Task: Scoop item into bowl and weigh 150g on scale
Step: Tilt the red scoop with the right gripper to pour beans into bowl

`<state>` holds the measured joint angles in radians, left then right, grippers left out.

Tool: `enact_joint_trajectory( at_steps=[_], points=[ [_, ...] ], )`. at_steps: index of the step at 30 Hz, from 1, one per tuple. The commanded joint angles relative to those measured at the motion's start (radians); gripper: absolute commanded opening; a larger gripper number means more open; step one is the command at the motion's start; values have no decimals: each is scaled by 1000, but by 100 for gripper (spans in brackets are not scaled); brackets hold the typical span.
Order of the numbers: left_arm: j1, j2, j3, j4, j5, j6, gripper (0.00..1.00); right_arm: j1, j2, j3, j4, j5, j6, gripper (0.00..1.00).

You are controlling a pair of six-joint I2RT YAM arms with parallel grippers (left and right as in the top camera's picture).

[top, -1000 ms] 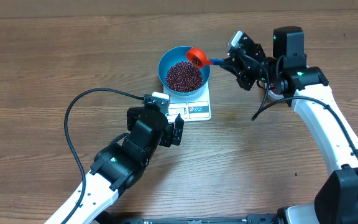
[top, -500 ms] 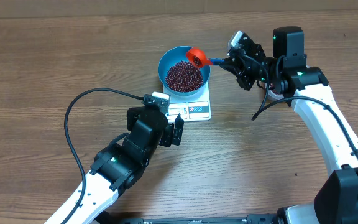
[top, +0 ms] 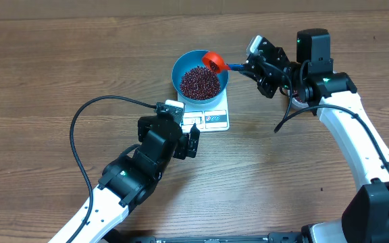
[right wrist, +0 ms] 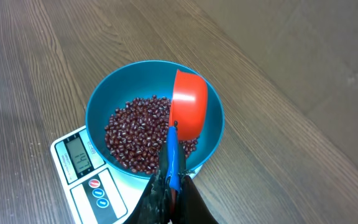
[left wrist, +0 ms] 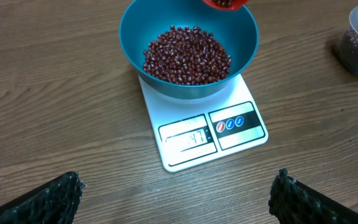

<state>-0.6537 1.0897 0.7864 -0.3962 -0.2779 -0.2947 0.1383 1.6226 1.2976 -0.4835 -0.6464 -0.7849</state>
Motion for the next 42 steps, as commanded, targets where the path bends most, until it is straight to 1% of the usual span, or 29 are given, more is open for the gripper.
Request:
enact_joint_trajectory(
  at_steps=[1,5,9,17,22,42],
  points=[
    [5,2,23,3,-10,-16,99,2,7,-1,3,-2,-32,4],
    [5,2,23,3,-10,-16,100,2,7,-1,5,-1,-40,4],
    [5,2,23,3,-10,-16,100,2,7,-1,3,-2,-88,4],
    [5,2,23,3,-10,-16,99,2,7,-1,4,-2,-89,4],
    [5,2,23,3,-10,-16,99,2,7,-1,4,-2,-134,4],
    [5,2,23,3,-10,-16,100,2,8,-1,-4,-2,-133,4]
  ],
)
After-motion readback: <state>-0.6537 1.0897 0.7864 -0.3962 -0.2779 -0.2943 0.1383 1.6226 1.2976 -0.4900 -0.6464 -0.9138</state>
